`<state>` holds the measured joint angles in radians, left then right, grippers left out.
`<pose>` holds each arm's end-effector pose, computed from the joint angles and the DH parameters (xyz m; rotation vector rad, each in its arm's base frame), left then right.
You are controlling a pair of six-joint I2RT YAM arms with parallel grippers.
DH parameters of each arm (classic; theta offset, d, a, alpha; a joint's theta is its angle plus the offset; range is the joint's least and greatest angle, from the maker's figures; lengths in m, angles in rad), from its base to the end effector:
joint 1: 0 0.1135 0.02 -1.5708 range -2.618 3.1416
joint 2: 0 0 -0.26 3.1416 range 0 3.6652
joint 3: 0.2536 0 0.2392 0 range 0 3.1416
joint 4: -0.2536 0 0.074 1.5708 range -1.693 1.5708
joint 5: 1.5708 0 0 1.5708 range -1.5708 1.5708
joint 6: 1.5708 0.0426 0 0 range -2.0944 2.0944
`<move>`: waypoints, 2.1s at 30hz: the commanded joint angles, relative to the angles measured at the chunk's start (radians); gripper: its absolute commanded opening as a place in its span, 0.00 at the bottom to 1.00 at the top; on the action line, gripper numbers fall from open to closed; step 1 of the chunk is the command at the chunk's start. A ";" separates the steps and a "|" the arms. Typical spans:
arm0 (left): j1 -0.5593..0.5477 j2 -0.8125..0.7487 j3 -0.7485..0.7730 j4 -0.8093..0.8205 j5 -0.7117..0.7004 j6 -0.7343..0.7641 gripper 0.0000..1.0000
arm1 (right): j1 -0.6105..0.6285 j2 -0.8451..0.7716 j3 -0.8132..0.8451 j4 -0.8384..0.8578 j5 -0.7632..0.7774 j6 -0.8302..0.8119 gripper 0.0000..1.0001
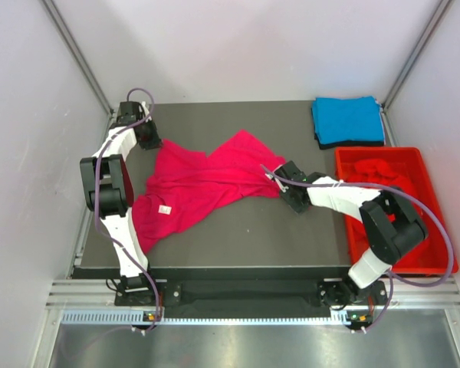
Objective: Fold and stack the t-shirts
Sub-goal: Flatten the tshirt out
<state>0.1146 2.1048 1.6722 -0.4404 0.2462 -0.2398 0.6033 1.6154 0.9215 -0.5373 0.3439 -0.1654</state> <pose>0.4600 0.0425 0.2064 -0.3217 2.4188 -0.3565 0.2437 0.1504 0.1637 -0.9433 2.5480 -0.3592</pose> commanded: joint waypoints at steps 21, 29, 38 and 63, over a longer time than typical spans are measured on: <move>0.005 -0.347 0.066 0.078 0.051 -0.115 0.00 | 0.004 -0.074 0.664 -0.277 0.579 0.153 0.00; 0.005 -0.646 0.110 0.098 -0.022 -0.234 0.00 | 0.004 -0.155 1.063 -0.349 0.638 0.093 0.00; 0.005 -1.022 0.145 0.126 -0.136 -0.263 0.00 | 0.007 -0.682 0.822 -0.159 0.281 0.145 0.00; 0.002 -0.859 0.304 0.087 -0.099 -0.139 0.00 | -0.005 -0.596 0.748 0.072 0.119 -0.035 0.00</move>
<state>0.1150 1.1225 2.0827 -0.3904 0.1204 -0.4107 0.6056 0.9127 1.7168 -0.5323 0.3660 -0.1036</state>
